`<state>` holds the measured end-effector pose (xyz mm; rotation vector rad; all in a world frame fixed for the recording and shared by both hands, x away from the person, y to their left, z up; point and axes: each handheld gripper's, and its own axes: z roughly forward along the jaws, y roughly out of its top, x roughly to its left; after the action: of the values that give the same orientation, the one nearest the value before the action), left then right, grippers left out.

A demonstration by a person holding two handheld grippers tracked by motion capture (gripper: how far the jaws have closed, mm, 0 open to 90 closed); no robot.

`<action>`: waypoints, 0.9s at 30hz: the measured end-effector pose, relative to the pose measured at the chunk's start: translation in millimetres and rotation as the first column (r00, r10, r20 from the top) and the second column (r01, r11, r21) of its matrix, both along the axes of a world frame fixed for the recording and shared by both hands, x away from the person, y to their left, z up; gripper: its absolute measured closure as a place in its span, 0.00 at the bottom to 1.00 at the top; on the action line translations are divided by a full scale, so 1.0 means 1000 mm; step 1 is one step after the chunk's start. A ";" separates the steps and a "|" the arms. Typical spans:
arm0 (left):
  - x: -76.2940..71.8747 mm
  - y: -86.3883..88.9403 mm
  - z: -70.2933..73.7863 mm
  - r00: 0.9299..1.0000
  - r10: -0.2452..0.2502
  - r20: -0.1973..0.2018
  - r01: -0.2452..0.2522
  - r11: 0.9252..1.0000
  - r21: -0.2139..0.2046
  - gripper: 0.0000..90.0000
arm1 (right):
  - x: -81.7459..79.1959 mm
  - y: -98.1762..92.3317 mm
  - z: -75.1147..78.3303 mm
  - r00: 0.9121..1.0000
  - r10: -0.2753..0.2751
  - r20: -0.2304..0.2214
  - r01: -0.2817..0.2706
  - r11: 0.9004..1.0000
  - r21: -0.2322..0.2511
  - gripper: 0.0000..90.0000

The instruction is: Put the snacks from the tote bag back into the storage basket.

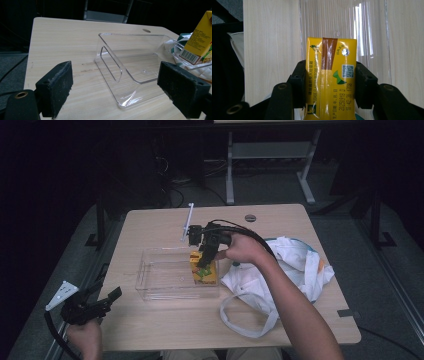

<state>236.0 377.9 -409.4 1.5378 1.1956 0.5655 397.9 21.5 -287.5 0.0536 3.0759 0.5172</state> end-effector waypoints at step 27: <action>0.000 0.000 0.000 1.000 0.002 0.002 -0.002 1.000 0.000 0.14 | 0.001 -0.002 -0.017 1.000 -0.007 -0.013 0.006 1.000 -0.005 0.58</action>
<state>236.1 377.7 -409.4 1.5355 1.1960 0.5682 399.1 19.7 -304.9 0.0672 3.0887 0.5110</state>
